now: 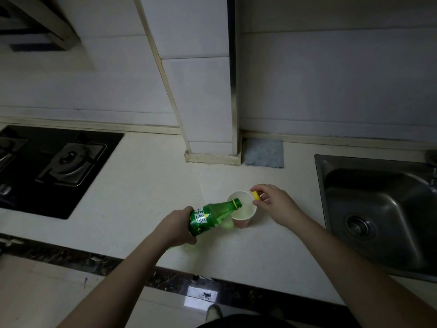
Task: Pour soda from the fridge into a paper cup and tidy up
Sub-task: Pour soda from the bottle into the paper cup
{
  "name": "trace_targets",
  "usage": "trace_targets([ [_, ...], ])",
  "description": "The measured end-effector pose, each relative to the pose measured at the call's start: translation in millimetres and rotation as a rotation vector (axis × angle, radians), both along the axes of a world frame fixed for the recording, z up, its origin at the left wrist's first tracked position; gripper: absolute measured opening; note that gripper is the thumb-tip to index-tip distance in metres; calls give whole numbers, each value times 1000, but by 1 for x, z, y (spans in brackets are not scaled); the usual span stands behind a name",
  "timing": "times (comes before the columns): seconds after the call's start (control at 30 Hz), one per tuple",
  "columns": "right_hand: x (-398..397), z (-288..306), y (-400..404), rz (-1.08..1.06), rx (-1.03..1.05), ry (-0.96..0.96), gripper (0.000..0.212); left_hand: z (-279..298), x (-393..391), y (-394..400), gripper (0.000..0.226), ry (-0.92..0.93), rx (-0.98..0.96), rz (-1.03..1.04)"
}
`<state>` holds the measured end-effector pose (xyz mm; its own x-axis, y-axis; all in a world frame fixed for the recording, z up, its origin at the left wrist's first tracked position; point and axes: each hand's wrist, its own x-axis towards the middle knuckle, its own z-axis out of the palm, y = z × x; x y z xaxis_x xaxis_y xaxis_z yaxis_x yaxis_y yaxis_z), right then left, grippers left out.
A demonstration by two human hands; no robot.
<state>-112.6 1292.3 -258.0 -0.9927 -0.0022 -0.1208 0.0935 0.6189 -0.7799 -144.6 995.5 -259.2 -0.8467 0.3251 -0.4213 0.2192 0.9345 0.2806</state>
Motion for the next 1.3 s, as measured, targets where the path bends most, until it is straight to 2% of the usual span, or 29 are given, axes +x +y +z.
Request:
trace_targets([
  [1.3, -2, -7, 7, -78, -29, -11, 31, 18, -8, 1, 60, -51, -132, -33],
])
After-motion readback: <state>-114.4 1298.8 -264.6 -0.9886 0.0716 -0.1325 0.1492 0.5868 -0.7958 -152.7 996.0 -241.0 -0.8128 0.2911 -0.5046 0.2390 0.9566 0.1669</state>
